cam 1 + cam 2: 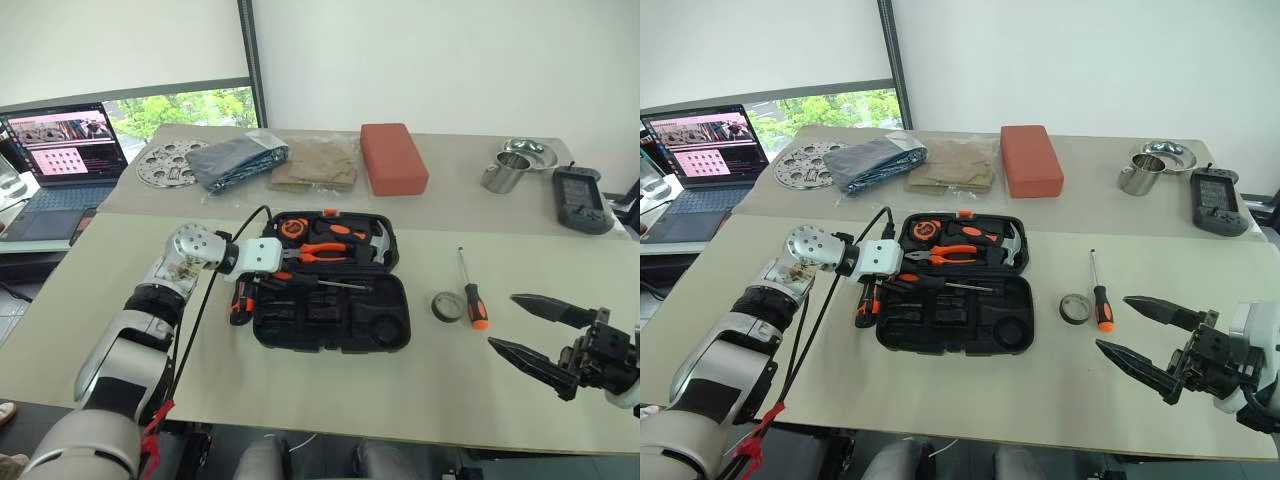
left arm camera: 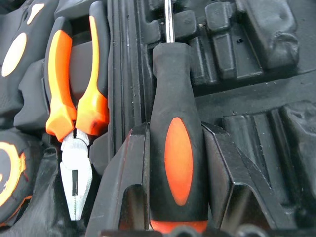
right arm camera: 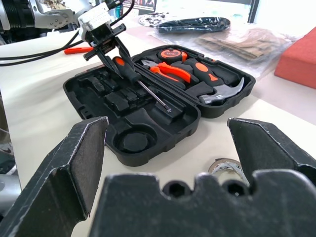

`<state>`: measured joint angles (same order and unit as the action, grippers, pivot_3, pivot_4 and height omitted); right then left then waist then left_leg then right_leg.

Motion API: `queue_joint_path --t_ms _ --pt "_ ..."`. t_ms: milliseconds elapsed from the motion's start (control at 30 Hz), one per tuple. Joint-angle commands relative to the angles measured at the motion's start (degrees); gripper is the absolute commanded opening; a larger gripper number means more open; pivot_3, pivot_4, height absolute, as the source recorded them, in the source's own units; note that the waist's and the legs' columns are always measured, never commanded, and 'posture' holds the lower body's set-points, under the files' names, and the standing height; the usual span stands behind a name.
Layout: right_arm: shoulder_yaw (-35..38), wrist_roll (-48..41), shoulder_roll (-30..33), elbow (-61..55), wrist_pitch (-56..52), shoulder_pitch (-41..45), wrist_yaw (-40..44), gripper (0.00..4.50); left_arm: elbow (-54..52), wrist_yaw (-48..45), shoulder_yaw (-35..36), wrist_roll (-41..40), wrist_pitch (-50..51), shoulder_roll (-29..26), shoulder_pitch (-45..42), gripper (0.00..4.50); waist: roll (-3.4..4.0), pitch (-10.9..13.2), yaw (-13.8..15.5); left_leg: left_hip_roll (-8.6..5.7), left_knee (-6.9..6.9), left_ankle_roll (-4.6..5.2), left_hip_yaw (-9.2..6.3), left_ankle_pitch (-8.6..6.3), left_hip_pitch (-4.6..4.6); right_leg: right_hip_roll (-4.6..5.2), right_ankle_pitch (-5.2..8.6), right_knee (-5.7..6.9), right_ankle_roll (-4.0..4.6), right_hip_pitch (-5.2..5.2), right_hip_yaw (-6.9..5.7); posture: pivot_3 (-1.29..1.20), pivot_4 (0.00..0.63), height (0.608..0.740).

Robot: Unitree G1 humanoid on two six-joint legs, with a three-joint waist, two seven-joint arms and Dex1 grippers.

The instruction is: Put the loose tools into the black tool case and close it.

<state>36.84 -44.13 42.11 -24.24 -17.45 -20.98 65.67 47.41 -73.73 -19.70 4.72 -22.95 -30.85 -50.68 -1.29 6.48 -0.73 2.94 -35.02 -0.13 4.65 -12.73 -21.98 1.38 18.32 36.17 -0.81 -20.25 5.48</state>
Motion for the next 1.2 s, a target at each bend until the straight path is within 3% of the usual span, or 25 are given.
queue_joint_path --t_ms 33,100,133,200,400,667,767,1067,1200 --pt "2.0 -1.0 0.0 -1.0 1.6 0.5 0.0 4.50 -0.2 0.8 0.7 1.0 1.3 -0.1 -0.2 0.97 0.00 0.0 0.0 -0.01 -0.01 0.01 -0.01 0.01 0.00 0.00 0.00 0.03 0.00 0.00 0.01 0.00 0.150 0.740" --pt "1.7 -0.9 0.1 -0.6 1.7 0.9 0.2 4.50 -0.9 1.1 1.2 0.5 2.6 0.0 0.2 0.97 0.01 0.0 -0.1 -0.02 -0.04 0.03 -0.01 0.02 0.01 -0.01 0.00 0.07 -0.01 0.00 0.00 0.00 0.150 0.740" --pt "1.5 -0.8 0.2 -0.3 1.8 1.2 0.3 4.50 -1.3 0.9 1.3 0.2 2.9 0.1 0.4 2.01 0.02 0.0 -0.1 -0.01 -0.05 0.03 -0.01 0.02 0.01 -0.01 0.00 0.08 -0.01 0.00 0.00 0.00 0.150 0.740" --pt "1.2 -0.6 0.3 0.3 2.1 1.6 0.6 4.50 -2.2 0.9 1.3 0.0 3.0 0.2 0.7 2.35 0.04 0.0 0.0 -0.02 -0.07 0.03 -0.02 0.02 0.01 -0.01 0.00 0.09 -0.01 0.01 0.00 0.00 0.150 0.740" --pt "0.7 -0.1 0.2 1.4 2.6 2.1 1.4 4.50 -5.7 2.2 3.7 -2.5 2.6 1.2 1.1 4.47 0.10 -0.1 0.2 -0.04 -0.15 0.03 -0.05 0.02 -0.01 -0.01 -0.01 0.05 -0.03 0.00 -0.02 0.00 0.150 0.740" --pt "0.4 0.5 -0.2 2.0 3.2 2.1 1.9 4.50 -12.4 1.1 10.0 -10.9 9.4 2.5 -0.3 4.47 0.17 -0.1 0.1 -0.05 -0.14 0.04 -0.07 0.02 -0.05 -0.03 -0.01 0.02 -0.04 -0.01 -0.02 0.00 0.150 0.740" --pt "0.0 0.7 -0.3 2.2 3.6 2.2 1.9 4.50 -13.3 0.0 11.2 -13.6 13.3 3.8 0.0 3.73 0.20 -0.1 0.1 -0.05 -0.19 0.04 -0.08 0.02 -0.04 -0.03 -0.01 0.06 -0.04 0.01 -0.02 0.00 0.150 0.740" --pt "-0.4 0.4 0.1 2.3 3.5 2.8 1.7 4.50 -3.5 -1.3 10.3 -12.1 9.0 7.9 0.4 0.08 0.21 -0.1 0.0 -0.08 -0.22 0.04 -0.11 0.02 -0.03 -0.07 -0.01 0.07 -0.05 0.01 0.00 0.00 0.150 0.740" --pt "0.4 -0.1 0.1 1.8 3.3 2.2 1.7 4.50 2.4 -1.2 8.9 -9.3 4.9 9.3 -0.8 0.08 0.20 -0.1 0.1 -0.10 -0.24 0.04 -0.14 0.02 -0.06 -0.07 -0.01 0.05 -0.05 0.02 0.01 0.00 0.150 0.740"
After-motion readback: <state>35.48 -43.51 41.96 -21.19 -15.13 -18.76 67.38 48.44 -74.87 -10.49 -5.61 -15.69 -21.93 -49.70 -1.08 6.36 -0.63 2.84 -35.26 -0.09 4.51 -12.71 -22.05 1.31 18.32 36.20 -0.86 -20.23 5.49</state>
